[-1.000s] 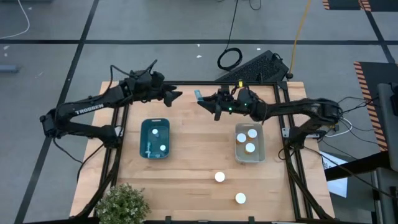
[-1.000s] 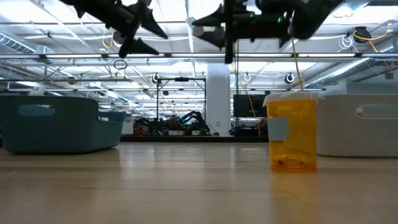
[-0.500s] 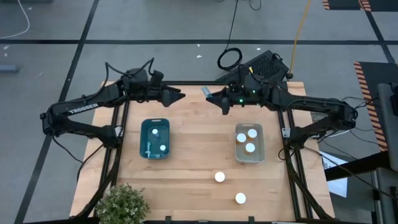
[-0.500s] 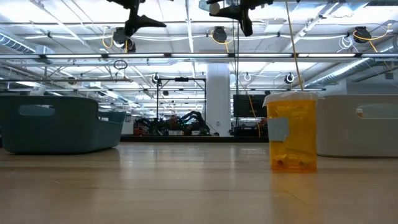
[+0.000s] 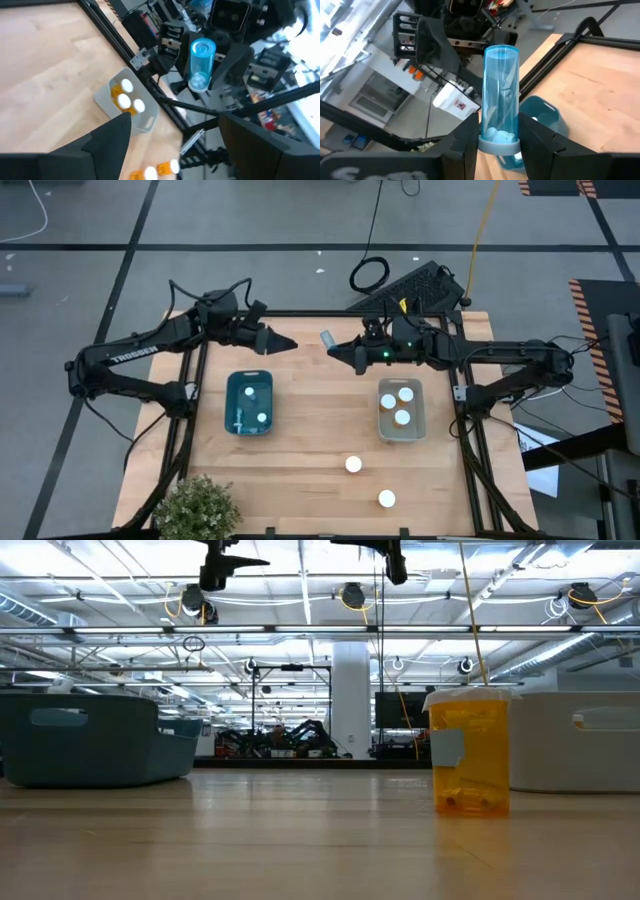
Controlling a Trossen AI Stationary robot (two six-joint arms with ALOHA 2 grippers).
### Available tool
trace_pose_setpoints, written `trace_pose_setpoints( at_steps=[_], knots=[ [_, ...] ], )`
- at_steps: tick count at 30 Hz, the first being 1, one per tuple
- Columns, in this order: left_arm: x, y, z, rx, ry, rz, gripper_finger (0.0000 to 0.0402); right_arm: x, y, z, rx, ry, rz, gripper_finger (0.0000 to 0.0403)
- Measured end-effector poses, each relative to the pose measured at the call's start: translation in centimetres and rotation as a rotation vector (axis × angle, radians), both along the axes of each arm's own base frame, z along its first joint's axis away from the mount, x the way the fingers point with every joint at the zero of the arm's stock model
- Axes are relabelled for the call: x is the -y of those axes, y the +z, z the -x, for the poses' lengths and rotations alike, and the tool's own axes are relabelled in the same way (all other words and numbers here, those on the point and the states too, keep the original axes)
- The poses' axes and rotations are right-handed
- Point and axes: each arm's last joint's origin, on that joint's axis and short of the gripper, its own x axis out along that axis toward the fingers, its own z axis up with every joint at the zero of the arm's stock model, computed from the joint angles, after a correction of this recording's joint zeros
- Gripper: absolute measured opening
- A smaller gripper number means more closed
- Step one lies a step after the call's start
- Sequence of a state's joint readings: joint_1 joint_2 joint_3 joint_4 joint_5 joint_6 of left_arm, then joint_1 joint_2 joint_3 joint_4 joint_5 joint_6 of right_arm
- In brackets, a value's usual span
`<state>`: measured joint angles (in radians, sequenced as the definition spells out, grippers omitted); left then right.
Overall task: Pick and place medicine bottles into bin by pill shape (circle, oval)
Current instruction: Adjust the blue pill bottle
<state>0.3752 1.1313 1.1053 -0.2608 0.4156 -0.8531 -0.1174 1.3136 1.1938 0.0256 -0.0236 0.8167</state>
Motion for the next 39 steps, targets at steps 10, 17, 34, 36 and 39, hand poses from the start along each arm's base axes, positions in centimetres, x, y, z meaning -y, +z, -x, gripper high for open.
trace_pose_setpoints(
  at_steps=[10, 17, 34, 36, 39],
  knots=[
    [0.7, 0.0, -1.5, 0.039, 0.001, 0.147, 0.0377, -0.1, -0.2, 0.0, -0.015, 0.079, -0.022, 0.0112],
    [0.9, -1.5, -4.0, 0.011, 0.081, 0.224, 0.0377, 1.0, -0.8, 0.4, -0.083, 0.201, -0.028, 0.0112],
    [0.5, -5.0, -7.9, -0.045, 0.132, 0.235, 0.0349, 2.7, -2.6, 1.5, -0.265, 0.239, 0.043, 0.0112],
    [0.3, -5.1, -8.4, -0.018, 0.127, 0.223, 0.0349, 2.9, -2.7, 1.5, -0.27, 0.237, 0.051, 0.0112],
    [0.2, -5.1, -8.9, 0.014, 0.127, 0.229, 0.0349, 3.0, -2.7, 1.6, -0.272, 0.236, 0.064, 0.0112]
  ],
)
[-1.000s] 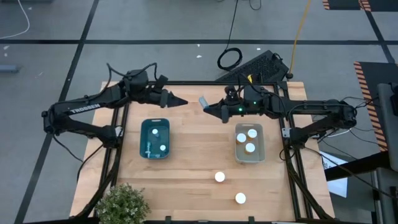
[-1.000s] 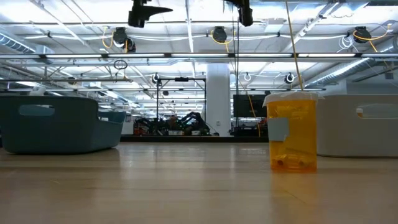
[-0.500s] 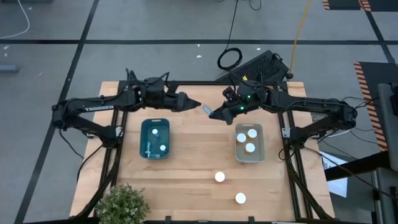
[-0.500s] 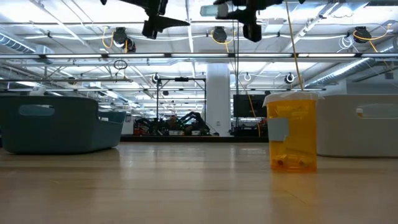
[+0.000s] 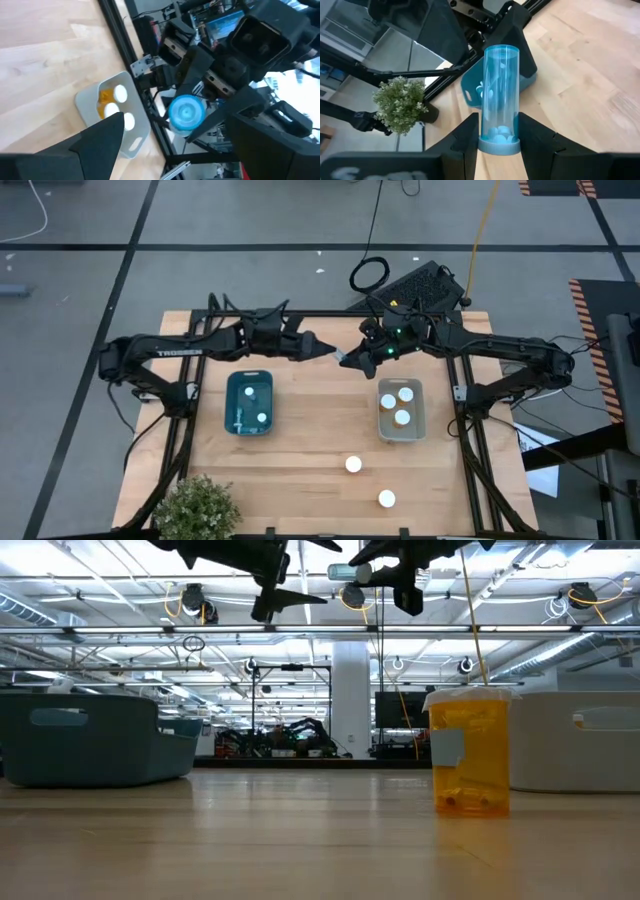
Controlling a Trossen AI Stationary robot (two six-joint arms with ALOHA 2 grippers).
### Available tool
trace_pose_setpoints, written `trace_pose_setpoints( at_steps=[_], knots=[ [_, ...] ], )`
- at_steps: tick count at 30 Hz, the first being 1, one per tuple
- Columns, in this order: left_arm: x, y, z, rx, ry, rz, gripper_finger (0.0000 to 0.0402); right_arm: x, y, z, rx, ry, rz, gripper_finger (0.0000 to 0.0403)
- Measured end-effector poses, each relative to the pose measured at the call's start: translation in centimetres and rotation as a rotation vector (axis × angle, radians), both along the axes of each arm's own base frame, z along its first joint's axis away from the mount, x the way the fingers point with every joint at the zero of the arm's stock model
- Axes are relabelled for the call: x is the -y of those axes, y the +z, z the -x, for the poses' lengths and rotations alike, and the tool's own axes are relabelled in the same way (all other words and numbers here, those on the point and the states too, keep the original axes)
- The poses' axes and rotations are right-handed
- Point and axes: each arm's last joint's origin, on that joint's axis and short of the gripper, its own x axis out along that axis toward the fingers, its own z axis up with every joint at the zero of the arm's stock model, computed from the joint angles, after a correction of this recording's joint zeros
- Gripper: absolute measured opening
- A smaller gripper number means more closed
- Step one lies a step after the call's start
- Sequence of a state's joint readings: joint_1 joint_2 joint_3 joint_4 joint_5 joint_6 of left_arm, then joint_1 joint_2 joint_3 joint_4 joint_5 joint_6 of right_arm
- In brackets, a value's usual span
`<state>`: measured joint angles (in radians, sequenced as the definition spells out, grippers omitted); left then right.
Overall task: Pick and place medicine bottles into bin by pill shape (circle, oval)
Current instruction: Adjust the blue pill bottle
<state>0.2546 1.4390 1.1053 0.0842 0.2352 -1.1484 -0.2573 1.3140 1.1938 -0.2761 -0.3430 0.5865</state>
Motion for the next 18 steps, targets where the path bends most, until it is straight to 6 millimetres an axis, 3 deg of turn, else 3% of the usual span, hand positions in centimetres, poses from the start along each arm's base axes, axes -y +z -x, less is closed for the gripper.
trace_pose_setpoints(
  at_steps=[7, 18],
  knots=[
    [-0.1, -0.6, -0.4, -0.022, 0.004, 0.028, 0.0333, 0.2, -0.4, -0.3, -0.019, -0.024, 0.011, 0.0112],
    [-0.6, -0.8, -0.4, -0.023, 0.023, 0.038, 0.0198, 0.5, -1.5, -1.3, -0.046, -0.028, -0.009, 0.0112]
  ],
)
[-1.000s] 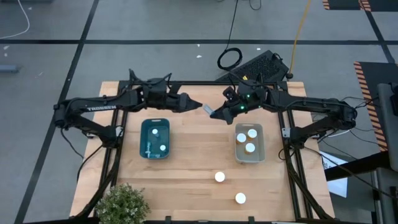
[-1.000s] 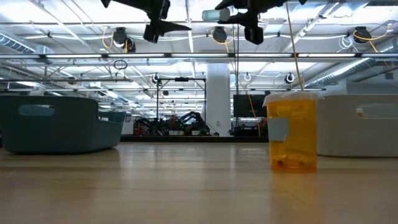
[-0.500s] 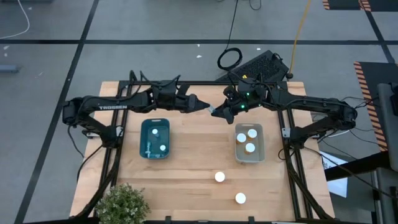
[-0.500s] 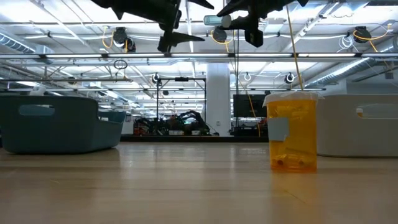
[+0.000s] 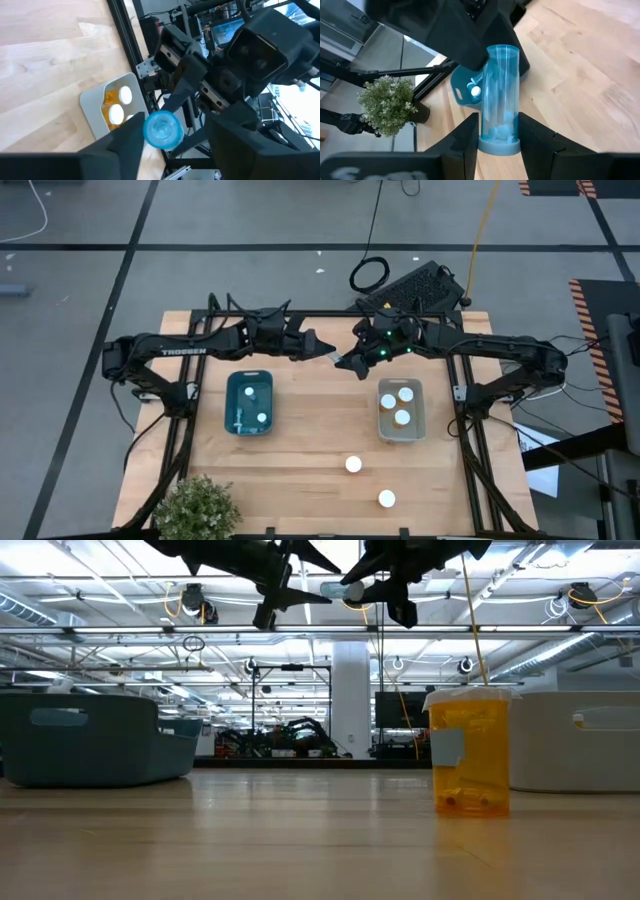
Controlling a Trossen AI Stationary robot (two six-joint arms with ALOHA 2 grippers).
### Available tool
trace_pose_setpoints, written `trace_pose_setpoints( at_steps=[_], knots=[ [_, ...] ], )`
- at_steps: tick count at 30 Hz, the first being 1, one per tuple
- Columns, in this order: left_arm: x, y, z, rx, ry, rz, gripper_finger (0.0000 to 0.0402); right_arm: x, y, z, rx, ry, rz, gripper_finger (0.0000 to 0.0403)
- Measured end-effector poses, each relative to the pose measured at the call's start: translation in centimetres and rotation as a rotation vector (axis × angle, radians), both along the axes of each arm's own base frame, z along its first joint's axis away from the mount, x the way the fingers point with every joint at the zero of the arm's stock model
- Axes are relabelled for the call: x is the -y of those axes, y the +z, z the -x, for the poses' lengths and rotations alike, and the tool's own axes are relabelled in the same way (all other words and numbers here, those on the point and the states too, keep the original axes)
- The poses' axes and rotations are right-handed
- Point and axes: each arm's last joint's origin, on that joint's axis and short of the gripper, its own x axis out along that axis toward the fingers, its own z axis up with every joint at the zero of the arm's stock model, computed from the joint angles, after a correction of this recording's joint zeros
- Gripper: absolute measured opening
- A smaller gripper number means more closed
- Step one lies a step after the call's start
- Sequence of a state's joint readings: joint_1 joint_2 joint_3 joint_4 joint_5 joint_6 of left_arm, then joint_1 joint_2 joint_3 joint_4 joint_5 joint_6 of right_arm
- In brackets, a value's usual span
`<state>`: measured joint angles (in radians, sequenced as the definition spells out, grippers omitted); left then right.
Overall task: Pick and place medicine bottles into bin by pill shape (circle, oval)
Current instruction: Adjust the blue pill bottle
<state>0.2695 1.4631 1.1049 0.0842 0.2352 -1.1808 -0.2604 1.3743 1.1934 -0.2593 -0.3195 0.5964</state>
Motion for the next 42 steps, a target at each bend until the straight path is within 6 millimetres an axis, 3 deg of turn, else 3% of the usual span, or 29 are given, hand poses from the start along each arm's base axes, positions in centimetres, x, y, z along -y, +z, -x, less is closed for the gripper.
trace_pose_setpoints(
  at_steps=[11, 16, 25, 35, 42],
  knots=[
    [0.05, 0.03, 0.01, 0.003, -0.03, -0.028, 0.011, -0.02, 0.07, -0.02, 0.007, 0.002, 0.003, 0.0112],
    [0.1, 0.04, 0.01, 0.006, -0.061, -0.04, 0.0112, -0.03, 0.06, -0.01, 0.006, 0.004, 0.003, 0.0112],
    [-0.08, -0.01, 0.07, 0.001, -0.06, -0.046, 0.0176, 0.02, 0.06, -0.01, 0.005, -0.004, 0.009, 0.0112],
    [-0.17, -0.02, 0.11, -0.002, -0.06, -0.062, 0.0106, 0.01, 0.08, -0.02, 0.008, -0.001, 0.01, 0.0112],
    [-0.17, -0.02, 0.11, -0.002, -0.06, -0.062, 0.0105, 0.01, 0.08, -0.02, 0.008, 0.0, 0.01, 0.0112]
  ],
)
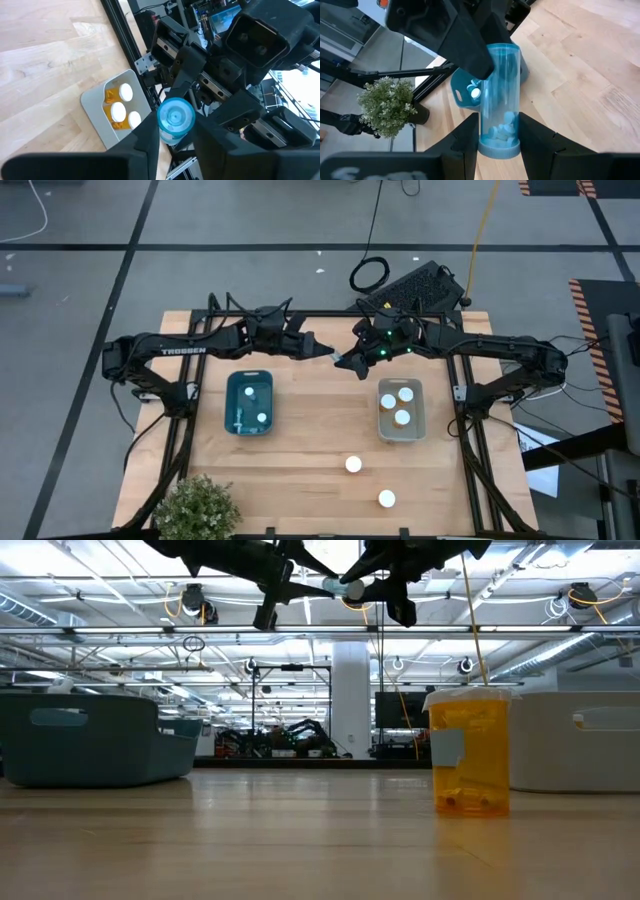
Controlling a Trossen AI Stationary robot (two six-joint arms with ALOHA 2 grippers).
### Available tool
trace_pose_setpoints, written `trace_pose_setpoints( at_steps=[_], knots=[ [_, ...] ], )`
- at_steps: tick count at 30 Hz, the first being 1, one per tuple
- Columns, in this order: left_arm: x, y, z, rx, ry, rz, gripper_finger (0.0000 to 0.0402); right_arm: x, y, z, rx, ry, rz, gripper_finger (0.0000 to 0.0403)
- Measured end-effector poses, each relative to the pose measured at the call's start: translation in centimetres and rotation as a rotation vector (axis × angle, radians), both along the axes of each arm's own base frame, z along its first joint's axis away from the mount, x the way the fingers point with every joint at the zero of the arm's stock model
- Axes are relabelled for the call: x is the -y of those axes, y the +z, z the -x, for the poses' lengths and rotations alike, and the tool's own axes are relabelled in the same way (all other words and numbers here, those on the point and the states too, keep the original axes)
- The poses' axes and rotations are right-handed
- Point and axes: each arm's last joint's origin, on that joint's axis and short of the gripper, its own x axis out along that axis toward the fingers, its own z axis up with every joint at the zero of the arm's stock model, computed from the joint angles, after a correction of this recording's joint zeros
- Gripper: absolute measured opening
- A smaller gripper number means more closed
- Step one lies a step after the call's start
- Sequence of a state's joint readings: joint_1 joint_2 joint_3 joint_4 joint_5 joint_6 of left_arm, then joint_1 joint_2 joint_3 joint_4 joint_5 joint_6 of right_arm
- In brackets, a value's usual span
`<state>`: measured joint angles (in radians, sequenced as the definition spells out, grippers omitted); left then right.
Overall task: Pick and place medicine bottles into bin by pill shape (circle, oval)
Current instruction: Adjust the blue pill bottle
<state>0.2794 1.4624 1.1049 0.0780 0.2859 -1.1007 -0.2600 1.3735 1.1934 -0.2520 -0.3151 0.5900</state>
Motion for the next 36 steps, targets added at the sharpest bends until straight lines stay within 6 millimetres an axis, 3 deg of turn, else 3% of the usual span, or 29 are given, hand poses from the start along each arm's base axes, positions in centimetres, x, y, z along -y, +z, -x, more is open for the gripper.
trace_pose_setpoints(
  at_steps=[7, 13, 19, 22, 29, 36],
  knots=[
    [0.0, 0.0, 0.0, 0.001, -0.001, -0.004, 0.0118, 0.0, 0.1, 0.0, 0.004, 0.001, -0.006, 0.0124],
    [-0.2, 0.1, 0.1, 0.004, 0.001, -0.018, 0.0098, 0.0, 0.7, 0.3, 0.037, -0.011, -0.013, 0.0174],
    [-0.9, 0.5, 0.3, 0.039, 0.011, -0.024, 0.011, 0.2, 1.3, 0.6, 0.076, -0.036, -0.03, 0.0215],
    [-1.4, 1.5, 0.8, 0.102, 0.025, -0.034, 0.0113, 0.6, 2.2, 1.3, 0.11, -0.066, -0.056, 0.0227],
    [-2.5, 4.4, 2.4, 0.276, 0.085, -0.078, 0.0102, 1.3, 6.2, 3.4, 0.371, -0.128, -0.03, 0.0238],
    [-2.8, 7.2, 3.0, 0.563, 0.182, -0.017, 0.0107, 1.1, 8.6, 4.2, 0.555, -0.103, 0.295, 0.0238]
  ],
)
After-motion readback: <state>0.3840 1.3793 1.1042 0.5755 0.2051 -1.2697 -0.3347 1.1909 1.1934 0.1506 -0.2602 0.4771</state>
